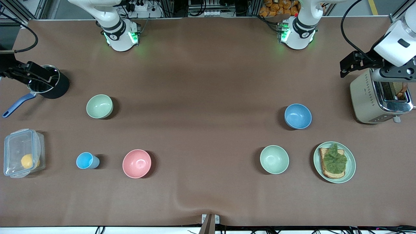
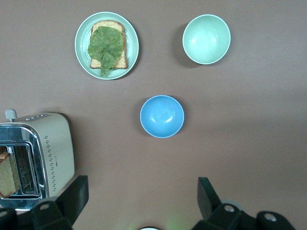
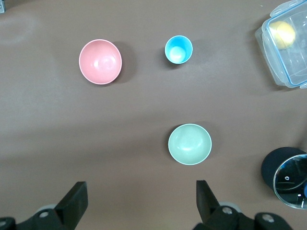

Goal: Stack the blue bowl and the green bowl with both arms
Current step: 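Reach the right gripper to the green bowl while the left gripper reaches the blue bowl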

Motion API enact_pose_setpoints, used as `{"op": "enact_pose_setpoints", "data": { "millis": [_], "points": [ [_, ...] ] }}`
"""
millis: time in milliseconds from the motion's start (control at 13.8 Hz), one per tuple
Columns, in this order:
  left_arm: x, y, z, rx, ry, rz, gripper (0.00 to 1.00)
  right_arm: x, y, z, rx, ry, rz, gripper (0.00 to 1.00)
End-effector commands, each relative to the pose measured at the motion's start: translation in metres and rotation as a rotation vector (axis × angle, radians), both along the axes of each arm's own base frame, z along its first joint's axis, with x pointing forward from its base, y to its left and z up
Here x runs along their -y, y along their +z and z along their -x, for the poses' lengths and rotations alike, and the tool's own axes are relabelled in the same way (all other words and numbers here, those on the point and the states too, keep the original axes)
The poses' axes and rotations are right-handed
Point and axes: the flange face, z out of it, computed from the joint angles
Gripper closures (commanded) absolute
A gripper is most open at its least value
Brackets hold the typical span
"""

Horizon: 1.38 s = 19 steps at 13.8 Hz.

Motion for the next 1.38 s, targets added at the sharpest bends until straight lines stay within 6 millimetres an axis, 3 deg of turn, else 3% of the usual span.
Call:
{"op": "enact_pose_setpoints", "data": {
  "millis": [0, 509, 726, 872, 1162, 1308],
  "points": [
    [0.000, 0.011, 0.007, 0.007, -0.011, 0.008, 0.00, 0.004, 0.006, 0.006, 0.005, -0.022, 0.022, 0.00],
    [0.003, 0.007, 0.004, 0.003, -0.002, 0.006, 0.00, 0.008, 0.000, 0.005, -0.007, -0.030, 0.027, 0.00],
    [-0.003, 0.012, 0.006, 0.011, -0.001, 0.008, 0.00, 0.017, -0.024, 0.004, -0.058, -0.041, 0.043, 0.00],
    [-0.005, 0.011, 0.007, 0.007, -0.002, 0.009, 0.00, 0.028, -0.050, 0.004, -0.102, -0.045, 0.047, 0.00],
    [-0.009, -0.040, -0.015, -0.089, 0.003, 0.000, 0.00, 0.037, -0.088, 0.012, -0.139, -0.065, 0.046, 0.00],
    [-0.016, -0.080, -0.030, -0.157, 0.012, -0.009, 0.00, 0.041, -0.102, 0.011, -0.144, -0.072, 0.045, 0.00]
  ]
}}
